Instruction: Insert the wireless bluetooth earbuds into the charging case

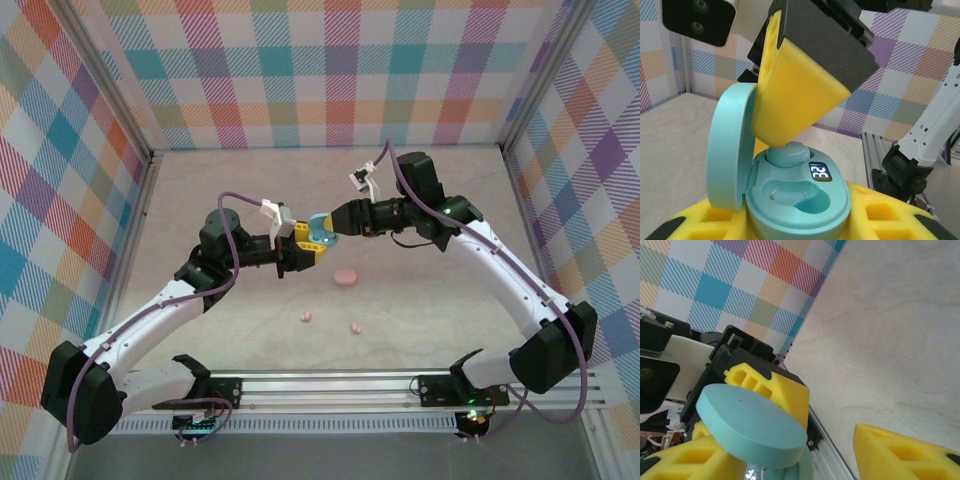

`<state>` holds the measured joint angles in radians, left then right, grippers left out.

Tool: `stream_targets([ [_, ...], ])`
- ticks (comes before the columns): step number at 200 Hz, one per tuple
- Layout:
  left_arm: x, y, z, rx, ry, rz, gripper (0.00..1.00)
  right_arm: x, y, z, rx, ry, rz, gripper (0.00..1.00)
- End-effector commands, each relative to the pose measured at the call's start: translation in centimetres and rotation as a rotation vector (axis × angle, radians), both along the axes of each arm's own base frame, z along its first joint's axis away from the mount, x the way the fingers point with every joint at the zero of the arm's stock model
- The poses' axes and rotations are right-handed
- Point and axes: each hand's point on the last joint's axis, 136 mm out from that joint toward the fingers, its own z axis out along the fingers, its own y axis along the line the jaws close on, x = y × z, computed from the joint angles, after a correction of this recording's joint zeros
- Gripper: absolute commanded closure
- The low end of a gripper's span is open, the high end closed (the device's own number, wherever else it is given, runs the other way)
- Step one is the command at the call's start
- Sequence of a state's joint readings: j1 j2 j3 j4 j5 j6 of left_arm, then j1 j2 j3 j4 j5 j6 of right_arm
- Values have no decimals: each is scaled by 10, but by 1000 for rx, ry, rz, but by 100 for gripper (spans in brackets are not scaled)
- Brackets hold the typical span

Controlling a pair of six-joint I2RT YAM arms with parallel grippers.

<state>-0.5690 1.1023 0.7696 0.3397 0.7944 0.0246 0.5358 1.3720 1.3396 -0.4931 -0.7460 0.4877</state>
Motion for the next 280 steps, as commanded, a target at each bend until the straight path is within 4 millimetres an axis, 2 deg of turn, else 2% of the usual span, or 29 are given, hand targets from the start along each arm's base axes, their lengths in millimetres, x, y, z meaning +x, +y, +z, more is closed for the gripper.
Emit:
stream_targets([
  [1, -6, -5, 7, 7, -17, -42, 83, -3, -1, 21, 33, -15, 15, 42],
  [63, 10, -8, -1, 26, 52, -3, 83, -6, -5, 19, 13, -10, 15, 41],
  [108, 7, -8, 4, 7, 54, -18, 83, -6, -4, 9, -5, -22, 29, 42],
  [136, 7, -7, 6, 3, 59, -18, 83, -20, -5, 21, 41, -161, 119, 41],
  [167, 5, -5, 10, -4, 65, -41, 83, -42, -19, 17, 22, -439, 179, 35],
  [191, 0, -6, 16, -14, 57, -80, 83, -46, -25, 15, -3, -587, 209, 30],
  [215, -8, -7, 23, -30, 37, -123, 83, -49, -22, 12, -11, -617, 277, 27],
  [280, -23, -6, 36, -52, 4, -195, 83, -61, -14, 18, 54, -629, 380, 26],
])
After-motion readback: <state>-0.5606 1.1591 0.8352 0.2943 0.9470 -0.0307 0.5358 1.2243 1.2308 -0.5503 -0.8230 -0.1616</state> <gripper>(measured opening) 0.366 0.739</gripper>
